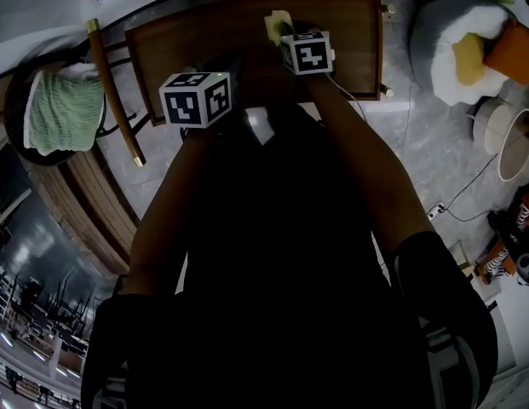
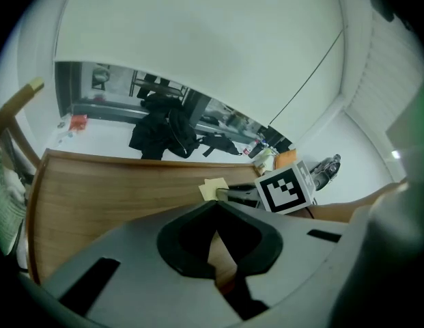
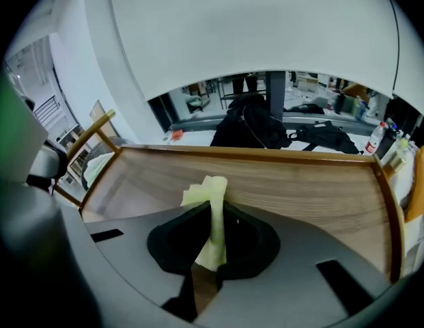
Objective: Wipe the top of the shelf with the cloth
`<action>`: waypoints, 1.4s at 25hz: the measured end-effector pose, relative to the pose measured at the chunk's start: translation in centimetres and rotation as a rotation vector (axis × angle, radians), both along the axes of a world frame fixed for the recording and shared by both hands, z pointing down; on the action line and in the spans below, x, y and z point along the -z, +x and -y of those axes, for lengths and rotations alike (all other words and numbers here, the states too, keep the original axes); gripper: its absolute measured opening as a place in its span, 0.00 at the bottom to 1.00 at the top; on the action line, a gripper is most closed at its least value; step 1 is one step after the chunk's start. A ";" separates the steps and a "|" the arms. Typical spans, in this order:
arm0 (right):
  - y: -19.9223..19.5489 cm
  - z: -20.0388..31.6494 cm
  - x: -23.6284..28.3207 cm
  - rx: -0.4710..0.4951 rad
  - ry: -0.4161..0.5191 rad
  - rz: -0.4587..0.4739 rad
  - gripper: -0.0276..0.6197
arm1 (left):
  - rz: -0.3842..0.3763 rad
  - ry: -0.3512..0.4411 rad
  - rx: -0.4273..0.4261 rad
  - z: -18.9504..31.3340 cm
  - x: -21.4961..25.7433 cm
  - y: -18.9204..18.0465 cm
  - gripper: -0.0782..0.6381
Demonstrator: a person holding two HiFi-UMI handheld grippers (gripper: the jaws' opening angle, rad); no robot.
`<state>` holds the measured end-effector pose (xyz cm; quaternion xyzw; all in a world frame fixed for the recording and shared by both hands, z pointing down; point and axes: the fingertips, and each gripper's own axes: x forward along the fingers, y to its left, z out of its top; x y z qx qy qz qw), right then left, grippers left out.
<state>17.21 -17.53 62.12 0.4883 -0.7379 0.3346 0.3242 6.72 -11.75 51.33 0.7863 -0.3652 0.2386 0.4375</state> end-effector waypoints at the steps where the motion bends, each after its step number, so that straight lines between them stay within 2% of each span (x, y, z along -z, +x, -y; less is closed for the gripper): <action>1: 0.9 0.0 0.0 -0.007 0.003 -0.003 0.11 | 0.002 -0.001 -0.006 0.1 -0.2 0.6 0.13; 10: 8.9 -0.6 0.3 -0.088 0.002 -0.053 0.11 | 0.068 0.027 -0.089 0.2 -2.9 6.3 0.13; 18: 14.9 -0.9 1.3 -0.197 -0.014 -0.115 0.11 | 0.077 0.050 -0.127 0.8 -4.8 11.2 0.13; 24: 18.2 -1.2 1.7 -0.243 -0.018 -0.209 0.11 | 0.049 0.072 -0.167 1.0 -4.6 14.2 0.13; 30: 20.9 -1.7 1.5 -0.297 -0.037 -0.315 0.11 | 0.025 0.058 -0.170 0.0 -4.7 14.0 0.13; 35: 21.4 -2.1 1.4 -0.369 -0.070 -0.338 0.11 | 0.007 0.055 -0.143 -0.4 -4.3 11.6 0.13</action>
